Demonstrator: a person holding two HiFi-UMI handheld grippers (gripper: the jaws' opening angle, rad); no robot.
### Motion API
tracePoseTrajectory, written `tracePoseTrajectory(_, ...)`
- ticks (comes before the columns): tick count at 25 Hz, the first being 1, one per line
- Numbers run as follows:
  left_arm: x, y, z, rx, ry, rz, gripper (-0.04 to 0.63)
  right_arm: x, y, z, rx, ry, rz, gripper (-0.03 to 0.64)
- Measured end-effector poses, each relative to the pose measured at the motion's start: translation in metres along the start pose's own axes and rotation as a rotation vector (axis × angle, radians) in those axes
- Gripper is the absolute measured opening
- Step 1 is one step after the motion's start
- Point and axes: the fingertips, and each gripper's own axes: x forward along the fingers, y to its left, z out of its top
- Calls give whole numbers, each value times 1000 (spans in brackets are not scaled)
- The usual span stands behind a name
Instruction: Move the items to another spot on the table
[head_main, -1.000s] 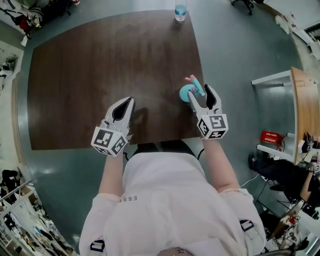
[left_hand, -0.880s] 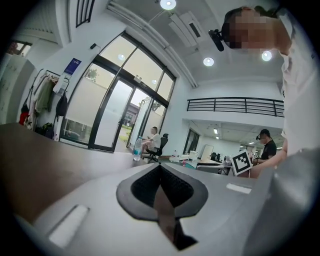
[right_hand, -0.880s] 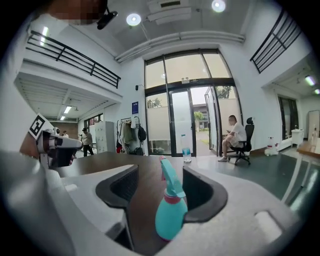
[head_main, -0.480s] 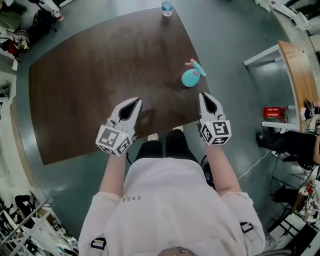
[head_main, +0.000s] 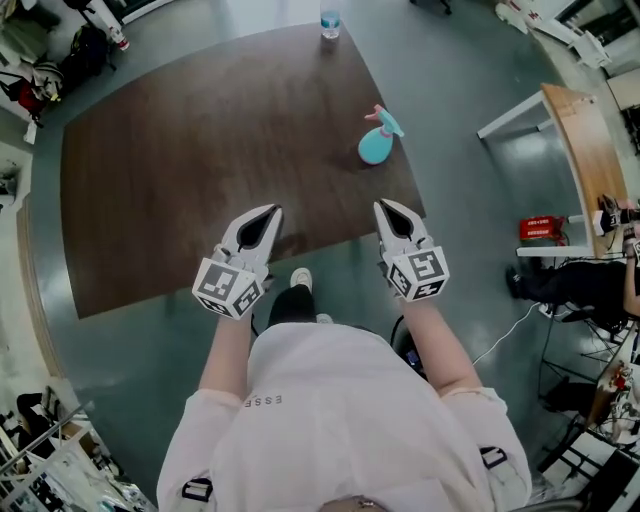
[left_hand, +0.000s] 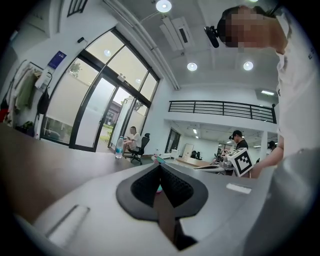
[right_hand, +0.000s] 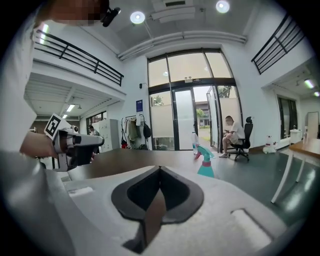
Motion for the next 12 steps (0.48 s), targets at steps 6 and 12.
tracePoseTrajectory(6, -47, -46, -14, 12, -15, 90, 17, -49, 32, -10, -4, -29, 80, -8)
tracePoseTrajectory(12, -128, -75, -30, 9, -32, 201, 17, -79, 86, -23, -30, -15, 172, -8)
